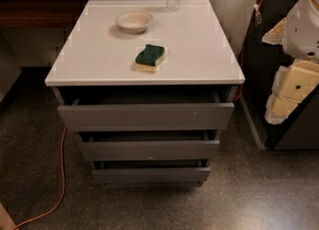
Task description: Place sponge into bottom drawer
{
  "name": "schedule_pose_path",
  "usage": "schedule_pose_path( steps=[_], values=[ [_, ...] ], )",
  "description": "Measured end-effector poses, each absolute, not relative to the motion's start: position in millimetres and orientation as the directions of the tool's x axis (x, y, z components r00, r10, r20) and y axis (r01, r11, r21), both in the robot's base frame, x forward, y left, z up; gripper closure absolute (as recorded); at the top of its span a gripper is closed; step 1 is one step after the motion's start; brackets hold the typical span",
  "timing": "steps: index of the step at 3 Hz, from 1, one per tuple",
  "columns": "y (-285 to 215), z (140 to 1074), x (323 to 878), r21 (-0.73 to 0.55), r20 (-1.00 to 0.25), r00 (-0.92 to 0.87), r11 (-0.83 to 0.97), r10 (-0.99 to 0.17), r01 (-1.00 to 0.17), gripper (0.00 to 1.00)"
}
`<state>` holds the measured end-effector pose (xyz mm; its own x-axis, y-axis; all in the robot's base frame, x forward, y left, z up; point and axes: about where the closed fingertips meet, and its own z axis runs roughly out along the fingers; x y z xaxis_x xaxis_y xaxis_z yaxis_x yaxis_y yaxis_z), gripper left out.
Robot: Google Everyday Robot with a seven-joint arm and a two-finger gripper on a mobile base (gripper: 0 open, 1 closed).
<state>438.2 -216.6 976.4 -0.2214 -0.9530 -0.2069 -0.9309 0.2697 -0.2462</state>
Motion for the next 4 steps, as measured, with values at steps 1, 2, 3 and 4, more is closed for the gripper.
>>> schedule_pose_path(
  steps=[1, 2, 3, 4],
  values=[
    [-215, 977, 439, -0.25, -0.212, -0.22, 0.271, -0.952, -0.93, 0.0],
    [-198, 958, 445, -0.241, -0.231, -0.235, 0.29, -0.944, -0.926, 0.0],
    [-161, 911, 450, -0.208, -0.271, -0.246, 0.307, -0.93, -0.929, 0.0],
    [-145, 854, 452, -0.157, -0.308, -0.221, 0.279, -0.925, -0.948, 0.0]
  ],
)
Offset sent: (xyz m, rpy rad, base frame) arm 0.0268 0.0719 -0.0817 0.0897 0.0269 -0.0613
